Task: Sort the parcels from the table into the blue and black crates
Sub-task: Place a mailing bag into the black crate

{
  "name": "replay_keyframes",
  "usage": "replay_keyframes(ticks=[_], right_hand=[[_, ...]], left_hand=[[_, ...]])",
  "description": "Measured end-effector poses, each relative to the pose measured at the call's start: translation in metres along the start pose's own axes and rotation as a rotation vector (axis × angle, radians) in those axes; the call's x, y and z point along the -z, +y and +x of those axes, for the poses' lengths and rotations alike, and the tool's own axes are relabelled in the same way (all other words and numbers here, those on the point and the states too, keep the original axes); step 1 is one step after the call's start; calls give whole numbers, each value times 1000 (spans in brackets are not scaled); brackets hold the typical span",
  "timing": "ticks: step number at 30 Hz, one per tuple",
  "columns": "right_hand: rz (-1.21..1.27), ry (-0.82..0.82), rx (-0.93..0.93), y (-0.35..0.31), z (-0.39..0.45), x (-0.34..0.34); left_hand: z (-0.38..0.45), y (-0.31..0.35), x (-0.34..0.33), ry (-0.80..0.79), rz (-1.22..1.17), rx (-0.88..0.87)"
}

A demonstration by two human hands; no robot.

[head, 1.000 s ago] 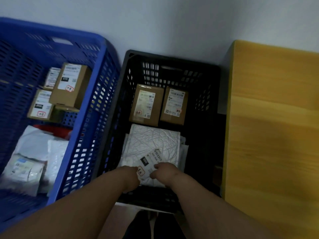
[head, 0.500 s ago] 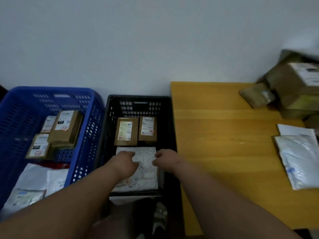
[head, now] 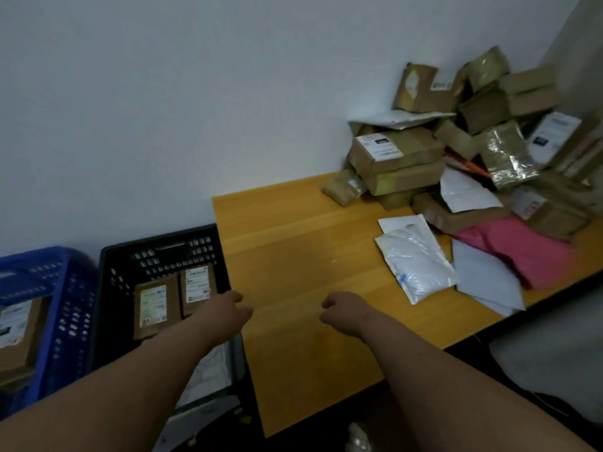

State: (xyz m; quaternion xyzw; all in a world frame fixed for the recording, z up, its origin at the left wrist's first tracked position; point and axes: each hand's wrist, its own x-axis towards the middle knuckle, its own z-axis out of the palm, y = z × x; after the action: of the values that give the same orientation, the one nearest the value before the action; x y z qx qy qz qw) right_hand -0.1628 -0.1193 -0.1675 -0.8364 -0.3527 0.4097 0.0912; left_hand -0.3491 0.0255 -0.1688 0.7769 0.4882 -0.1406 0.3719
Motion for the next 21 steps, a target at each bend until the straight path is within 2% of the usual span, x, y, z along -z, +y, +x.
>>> replay_keyframes(ticks=[10,15,21], right_hand=[[-73,263,-192,167,42,104],[-131,227,-118,195,83,139],[-172,117,-96,204,111,128]], left_hand=[[43,162,-76,-69,-150,23],[60,223,-109,-116,-230,58],[79,238,-127,-106,-322,163]])
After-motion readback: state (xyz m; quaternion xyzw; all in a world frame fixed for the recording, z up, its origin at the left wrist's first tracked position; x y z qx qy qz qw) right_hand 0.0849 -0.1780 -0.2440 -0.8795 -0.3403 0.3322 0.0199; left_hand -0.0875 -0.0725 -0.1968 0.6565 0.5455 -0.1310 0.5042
